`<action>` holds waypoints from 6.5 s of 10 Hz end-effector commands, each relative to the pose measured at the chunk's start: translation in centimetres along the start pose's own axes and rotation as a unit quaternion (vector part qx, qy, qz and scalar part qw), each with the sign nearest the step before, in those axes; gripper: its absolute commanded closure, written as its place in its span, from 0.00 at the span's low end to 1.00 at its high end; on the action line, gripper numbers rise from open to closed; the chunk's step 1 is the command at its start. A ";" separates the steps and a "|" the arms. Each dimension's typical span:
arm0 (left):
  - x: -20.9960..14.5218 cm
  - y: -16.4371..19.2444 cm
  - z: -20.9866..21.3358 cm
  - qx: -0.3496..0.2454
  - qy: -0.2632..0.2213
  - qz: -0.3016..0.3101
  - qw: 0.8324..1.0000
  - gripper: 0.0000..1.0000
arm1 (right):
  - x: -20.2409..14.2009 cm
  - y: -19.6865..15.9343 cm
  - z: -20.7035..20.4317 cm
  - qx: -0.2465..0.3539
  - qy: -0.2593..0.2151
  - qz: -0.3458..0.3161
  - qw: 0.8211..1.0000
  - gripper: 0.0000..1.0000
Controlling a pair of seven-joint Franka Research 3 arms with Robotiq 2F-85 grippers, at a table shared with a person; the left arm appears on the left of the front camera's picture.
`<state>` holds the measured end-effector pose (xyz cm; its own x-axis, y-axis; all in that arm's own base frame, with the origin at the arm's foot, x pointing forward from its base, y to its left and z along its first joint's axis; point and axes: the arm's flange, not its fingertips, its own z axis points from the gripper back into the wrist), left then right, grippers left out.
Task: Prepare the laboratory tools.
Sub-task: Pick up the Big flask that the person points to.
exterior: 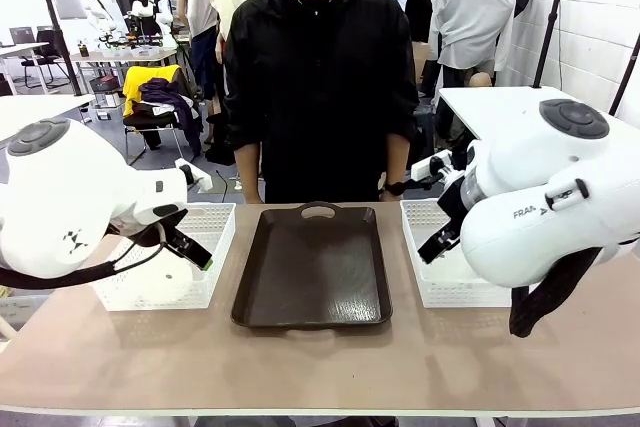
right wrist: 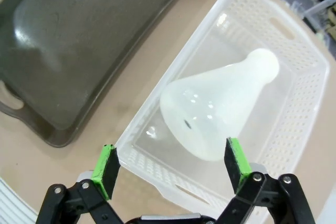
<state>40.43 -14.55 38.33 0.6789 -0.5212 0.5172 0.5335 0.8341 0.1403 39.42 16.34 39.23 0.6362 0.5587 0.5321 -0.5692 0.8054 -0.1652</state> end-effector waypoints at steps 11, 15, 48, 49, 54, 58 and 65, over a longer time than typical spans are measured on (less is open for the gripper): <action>-8.9 21.6 6.3 -0.318 -0.117 0.225 0.913 0.00 | -2.8 -16.0 13.3 0.257 -0.041 -0.135 0.956 0.00; -12.4 24.3 8.0 -0.339 -0.182 0.271 0.882 0.00 | -4.5 -18.8 12.9 0.309 -0.076 -0.166 0.933 0.00; -13.0 24.2 5.6 -0.398 -0.115 0.382 0.826 0.00 | -8.4 -21.3 10.2 0.319 -0.001 -0.208 0.925 0.00; -13.0 24.2 5.6 -0.398 -0.115 0.382 0.826 0.00 | -8.4 -21.3 10.2 0.319 -0.001 -0.208 0.925 0.00; -13.0 24.2 5.6 -0.398 -0.115 0.382 0.826 0.00 | -8.4 -21.3 10.2 0.319 -0.001 -0.208 0.925 0.00; -13.0 24.2 5.6 -0.398 -0.115 0.382 0.826 0.00 | -5.8 -20.4 11.2 0.341 0.013 -0.208 0.917 0.00; -13.0 24.2 5.6 -0.398 -0.115 0.382 0.826 0.00 | 9.4 -16.2 3.8 0.156 0.147 -0.304 0.928 0.00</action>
<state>41.79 13.34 39.61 0.9068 0.2189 0.3603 0.2223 0.4779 -0.8498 50.68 7.19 50.09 0.9566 0.1262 0.2627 -0.2232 0.8967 0.3822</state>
